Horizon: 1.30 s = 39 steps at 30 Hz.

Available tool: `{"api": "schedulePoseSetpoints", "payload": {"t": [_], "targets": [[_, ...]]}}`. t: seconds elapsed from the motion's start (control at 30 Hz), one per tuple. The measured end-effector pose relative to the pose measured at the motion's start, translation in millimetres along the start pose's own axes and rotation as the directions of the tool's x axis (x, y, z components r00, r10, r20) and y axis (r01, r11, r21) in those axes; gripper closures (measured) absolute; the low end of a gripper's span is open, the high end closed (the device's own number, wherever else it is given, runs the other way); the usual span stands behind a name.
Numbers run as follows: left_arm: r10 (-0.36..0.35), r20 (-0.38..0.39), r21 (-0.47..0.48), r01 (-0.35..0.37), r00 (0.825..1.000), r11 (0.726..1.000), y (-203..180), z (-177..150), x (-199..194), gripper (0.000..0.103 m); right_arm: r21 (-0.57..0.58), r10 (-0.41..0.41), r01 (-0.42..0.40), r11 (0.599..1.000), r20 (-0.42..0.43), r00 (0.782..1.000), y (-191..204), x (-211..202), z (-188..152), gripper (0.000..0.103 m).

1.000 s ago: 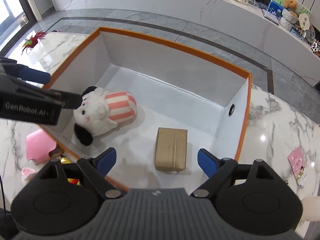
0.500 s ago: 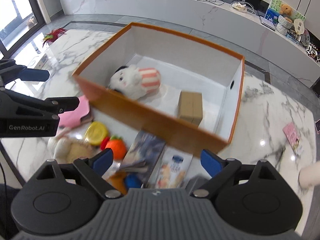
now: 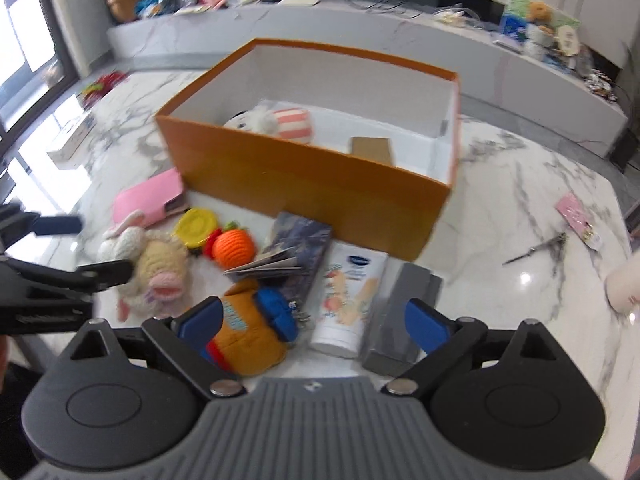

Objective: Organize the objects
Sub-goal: 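Move the left gripper to the crocheted bunny while the right moves to the bear plush, then grasp the crocheted white bunny with the left gripper while the right grasps the orange bear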

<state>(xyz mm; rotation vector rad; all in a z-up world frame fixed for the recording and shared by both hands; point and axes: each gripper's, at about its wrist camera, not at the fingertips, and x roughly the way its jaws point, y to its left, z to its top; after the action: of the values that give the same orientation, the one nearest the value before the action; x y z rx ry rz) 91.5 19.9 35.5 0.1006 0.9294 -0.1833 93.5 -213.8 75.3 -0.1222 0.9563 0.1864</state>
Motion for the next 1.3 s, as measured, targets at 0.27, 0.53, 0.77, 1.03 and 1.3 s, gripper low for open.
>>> {"api": "schedulePoseSetpoints", "payload": {"t": [0.27, 0.53, 0.77, 1.03, 1.3], "targets": [[-0.120, -0.006, -0.183, 0.117, 0.993, 0.976, 50.6, -7.1, 22.6, 0.010, 0.163, 0.001, -0.009, 0.987, 0.055, 0.998, -39.3, 27.8, -21.7, 0.003], [-0.107, -0.041, -0.156, 0.099, 0.993, 0.983, 33.6, -6.5, 40.9, 0.006, 0.289, 0.059, -0.077, 0.954, 0.071, 0.996, -58.7, 44.8, -19.6, 0.002], [-0.113, -0.062, -0.146, 0.103, 0.992, 0.984, 43.7, -12.4, 37.3, 0.003, 0.306, 0.045, -0.053, 0.950, 0.032, 0.998, -66.5, 60.1, -24.5, 0.002], [-0.188, -0.110, -0.322, 0.144, 0.976, 0.936, 73.0, -16.3, 45.7, 0.003, 0.302, 0.065, -0.080, 0.950, 0.058, 0.996, -63.9, 53.4, -26.3, 0.002], [-0.203, -0.104, -0.424, 0.141, 0.974, 0.895, 75.2, -16.8, 48.1, 0.003, 0.234, 0.084, -0.110, 0.966, 0.120, 0.989, -46.2, 40.0, -24.0, 0.002]]}}
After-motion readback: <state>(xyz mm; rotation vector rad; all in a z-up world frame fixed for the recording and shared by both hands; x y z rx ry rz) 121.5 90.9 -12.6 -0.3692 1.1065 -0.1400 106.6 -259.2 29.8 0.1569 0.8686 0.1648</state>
